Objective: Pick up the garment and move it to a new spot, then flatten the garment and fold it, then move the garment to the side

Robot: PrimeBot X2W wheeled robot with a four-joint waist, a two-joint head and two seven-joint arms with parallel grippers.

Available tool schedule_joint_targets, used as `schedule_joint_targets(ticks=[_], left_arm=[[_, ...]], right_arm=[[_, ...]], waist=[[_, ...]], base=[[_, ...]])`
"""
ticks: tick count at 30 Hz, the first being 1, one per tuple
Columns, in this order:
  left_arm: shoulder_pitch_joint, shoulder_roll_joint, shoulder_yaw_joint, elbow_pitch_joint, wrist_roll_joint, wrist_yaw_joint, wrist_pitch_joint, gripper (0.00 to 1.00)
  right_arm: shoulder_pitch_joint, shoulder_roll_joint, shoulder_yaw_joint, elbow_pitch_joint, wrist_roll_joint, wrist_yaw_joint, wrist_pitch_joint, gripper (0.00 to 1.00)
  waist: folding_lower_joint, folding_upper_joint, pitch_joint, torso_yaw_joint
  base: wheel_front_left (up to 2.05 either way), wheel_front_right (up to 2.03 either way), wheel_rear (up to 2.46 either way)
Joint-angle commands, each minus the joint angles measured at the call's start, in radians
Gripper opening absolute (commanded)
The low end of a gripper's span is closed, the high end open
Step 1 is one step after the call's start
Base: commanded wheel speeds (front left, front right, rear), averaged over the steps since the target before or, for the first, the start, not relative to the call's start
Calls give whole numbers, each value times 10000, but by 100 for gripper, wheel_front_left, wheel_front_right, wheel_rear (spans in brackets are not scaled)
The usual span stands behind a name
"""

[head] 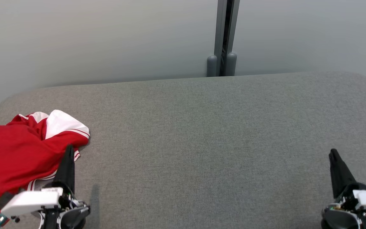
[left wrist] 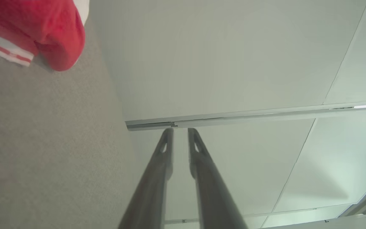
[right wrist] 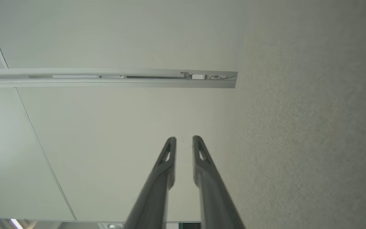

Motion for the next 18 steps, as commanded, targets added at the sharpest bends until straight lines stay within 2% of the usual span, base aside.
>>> schedule_joint_targets(ticks=[1,18], left_arm=[[68,-21,-6,79,-2,2,-10,100],[336,-32,-149,-149,279,-7,-818,100]], right_arm=[[55,35,6,56,0,0,0,100],[198,29,13,-318,-1021,4,-754,100]], waist=[[0,0,1,0],[0,0,-36,-45]], base=[[0,0,0],[0,0,0]])
